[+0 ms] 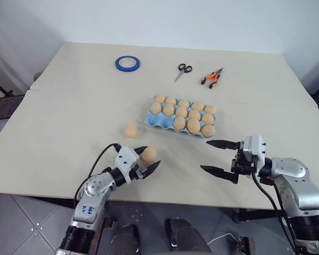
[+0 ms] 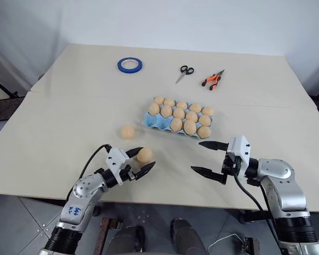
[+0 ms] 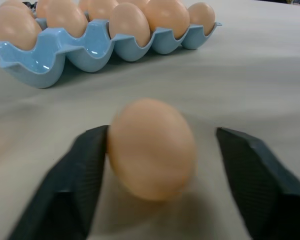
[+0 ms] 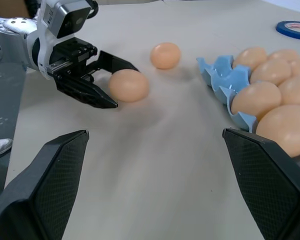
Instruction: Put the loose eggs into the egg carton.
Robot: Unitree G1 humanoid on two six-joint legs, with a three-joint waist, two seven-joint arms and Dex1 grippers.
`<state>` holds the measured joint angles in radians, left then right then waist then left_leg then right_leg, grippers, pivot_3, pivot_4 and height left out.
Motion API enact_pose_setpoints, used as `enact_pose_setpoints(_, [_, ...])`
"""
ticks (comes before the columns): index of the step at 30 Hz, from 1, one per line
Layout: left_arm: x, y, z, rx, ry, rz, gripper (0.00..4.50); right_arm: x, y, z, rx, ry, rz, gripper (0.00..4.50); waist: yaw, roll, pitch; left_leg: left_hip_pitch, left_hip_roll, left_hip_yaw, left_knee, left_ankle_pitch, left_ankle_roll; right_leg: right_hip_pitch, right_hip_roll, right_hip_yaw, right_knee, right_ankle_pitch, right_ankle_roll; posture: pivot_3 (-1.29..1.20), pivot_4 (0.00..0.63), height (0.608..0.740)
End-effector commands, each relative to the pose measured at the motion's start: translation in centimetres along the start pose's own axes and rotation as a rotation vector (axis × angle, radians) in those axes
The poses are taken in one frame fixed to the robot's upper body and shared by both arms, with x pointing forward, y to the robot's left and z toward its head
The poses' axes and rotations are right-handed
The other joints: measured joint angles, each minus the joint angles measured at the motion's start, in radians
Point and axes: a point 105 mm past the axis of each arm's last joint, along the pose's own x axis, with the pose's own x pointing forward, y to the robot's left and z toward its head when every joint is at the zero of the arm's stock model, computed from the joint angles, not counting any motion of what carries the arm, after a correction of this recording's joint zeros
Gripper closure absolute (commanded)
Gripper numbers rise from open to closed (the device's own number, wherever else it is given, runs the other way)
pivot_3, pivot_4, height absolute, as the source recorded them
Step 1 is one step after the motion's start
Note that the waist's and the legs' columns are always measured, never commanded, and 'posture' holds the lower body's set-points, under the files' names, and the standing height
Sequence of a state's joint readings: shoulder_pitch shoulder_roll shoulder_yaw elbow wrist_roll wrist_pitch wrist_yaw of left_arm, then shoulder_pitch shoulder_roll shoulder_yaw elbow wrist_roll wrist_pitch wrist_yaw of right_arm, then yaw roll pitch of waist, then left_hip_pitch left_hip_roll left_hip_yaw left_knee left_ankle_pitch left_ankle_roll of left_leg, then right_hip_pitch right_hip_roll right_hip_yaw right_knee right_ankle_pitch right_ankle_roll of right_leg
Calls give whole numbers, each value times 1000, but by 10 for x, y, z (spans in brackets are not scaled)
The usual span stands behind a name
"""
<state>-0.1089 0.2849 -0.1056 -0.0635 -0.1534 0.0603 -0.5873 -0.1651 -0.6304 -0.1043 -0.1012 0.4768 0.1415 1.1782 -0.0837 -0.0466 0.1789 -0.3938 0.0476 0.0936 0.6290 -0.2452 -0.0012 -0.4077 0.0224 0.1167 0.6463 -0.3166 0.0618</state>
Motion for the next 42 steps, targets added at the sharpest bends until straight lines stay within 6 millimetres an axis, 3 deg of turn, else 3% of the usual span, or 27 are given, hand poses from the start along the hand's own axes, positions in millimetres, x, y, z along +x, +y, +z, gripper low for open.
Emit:
enact_pose_setpoints(1, [3, -2, 7, -3, -28, -26, 2256, -3, 0, 11, -31, -30, -17, 0, 0, 0, 0, 0, 0, 0, 0, 0, 0, 0, 0, 0, 0, 0, 0, 0, 150, 740])
enact_pose_setpoints(3, [5, -3, 9, 2, -31, -42, 2776, -3, -1, 10, -31, -27, -24, 0, 1, 0, 0, 0, 0, 0, 0, 0, 0, 0, 0, 0, 0, 0, 0, 0, 150, 740])
enact_pose_setpoints(5, [10, -4, 17, 12, -57, -64, 2925, -2, -2, 10, -34, -28, -33, 0, 2, 0, 0, 0, 0, 0, 0, 0, 0, 0, 0, -1, 0, 0, 0, 0, 150, 740])
enact_pose_setpoints(17, [91, 11, 74, 33, -220, 26, 2925, -1, -7, 17, -73, -70, -58, 0, 13, 0, 0, -1, -1, 0, 1, 0, 1, 0, 1, 0, -1, 1, 2, 0, 150, 740])
enact_pose_setpoints(22, [119, 26, 75, -2, -199, 95, 2925, -1, -6, 17, -77, -81, -88, 0, 14, 0, 0, -1, -1, 0, 1, 0, 1, 0, 2, 0, -1, 1, 2, 0, 150, 740])
enact_pose_setpoints(30, [134, 37, 79, 8, -209, 124, 2925, -16, -9, 16, -61, -117, -282, 0, 26, 0, 0, -5, -1, 0, 1, 0, 0, -4, 2, 0, -1, 1, 3, 0, 150, 740])
enact_pose_setpoints(39, [135, 33, 84, 4, -221, 83, 99, -20, -2, 12, -49, -100, -329, 0, 30, 0, 0, -6, -1, 0, 2, 0, 0, -4, 2, 0, -1, 1, 3, 0, 150, 740])
enact_pose_setpoints(42, [132, 27, 87, 21, -231, 48, 40, -19, -4, 12, -49, -101, -331, 0, 30, 0, 0, -6, -1, 0, 2, 0, 0, -4, 2, 0, -1, 1, 3, 0, 150, 740])
